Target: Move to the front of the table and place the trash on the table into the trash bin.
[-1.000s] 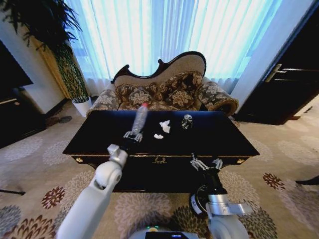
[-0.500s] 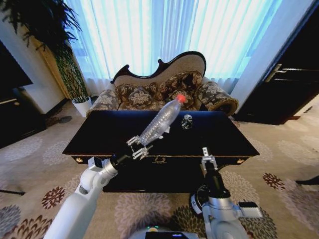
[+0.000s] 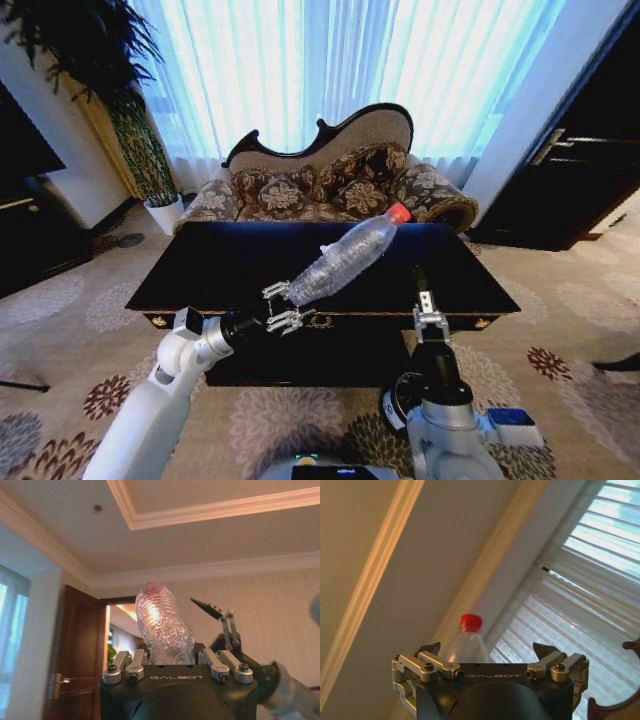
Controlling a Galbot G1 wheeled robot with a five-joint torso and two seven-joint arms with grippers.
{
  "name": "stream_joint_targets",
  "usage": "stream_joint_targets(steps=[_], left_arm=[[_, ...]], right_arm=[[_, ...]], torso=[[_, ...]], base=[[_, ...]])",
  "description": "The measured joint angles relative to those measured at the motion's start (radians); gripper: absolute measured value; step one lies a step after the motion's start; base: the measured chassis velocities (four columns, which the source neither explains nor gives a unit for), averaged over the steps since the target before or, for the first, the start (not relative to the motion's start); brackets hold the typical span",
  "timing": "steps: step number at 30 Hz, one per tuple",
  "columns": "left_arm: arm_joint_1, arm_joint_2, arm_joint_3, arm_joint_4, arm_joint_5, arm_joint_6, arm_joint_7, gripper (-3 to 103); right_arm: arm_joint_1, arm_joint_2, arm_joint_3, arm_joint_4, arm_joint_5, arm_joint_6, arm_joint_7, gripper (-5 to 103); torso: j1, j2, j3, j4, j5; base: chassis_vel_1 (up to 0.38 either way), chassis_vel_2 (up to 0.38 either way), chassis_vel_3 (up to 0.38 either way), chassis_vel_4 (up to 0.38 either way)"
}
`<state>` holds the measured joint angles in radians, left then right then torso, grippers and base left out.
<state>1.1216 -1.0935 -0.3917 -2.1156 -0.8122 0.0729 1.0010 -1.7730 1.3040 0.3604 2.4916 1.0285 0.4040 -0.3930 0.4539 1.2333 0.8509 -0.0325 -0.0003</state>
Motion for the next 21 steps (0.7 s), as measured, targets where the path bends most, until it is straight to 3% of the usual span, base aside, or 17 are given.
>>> stream_joint_targets(steps=[5,21], left_arm=[[-0.013,0.007,0.022,0.008,0.012,0.027,0.050,38],[-0.021,-0.010,0.074,0.005,0.049,0.046,0.052,38]], right_arm=[[-0.006,0.011,-0.011,0.005,-0.044,0.000,-0.032,100],[-0.028,0.055,-0.086,0.009,-0.215,-0.015,0.029,100]], torso=[[0.000,0.000,0.000,0.0001,0.0000],[0.000,0.000,0.000,0.0001,0.0000]], base=[[0.000,0.000,0.000,0.000],[0.000,0.000,0.000,0.000]])
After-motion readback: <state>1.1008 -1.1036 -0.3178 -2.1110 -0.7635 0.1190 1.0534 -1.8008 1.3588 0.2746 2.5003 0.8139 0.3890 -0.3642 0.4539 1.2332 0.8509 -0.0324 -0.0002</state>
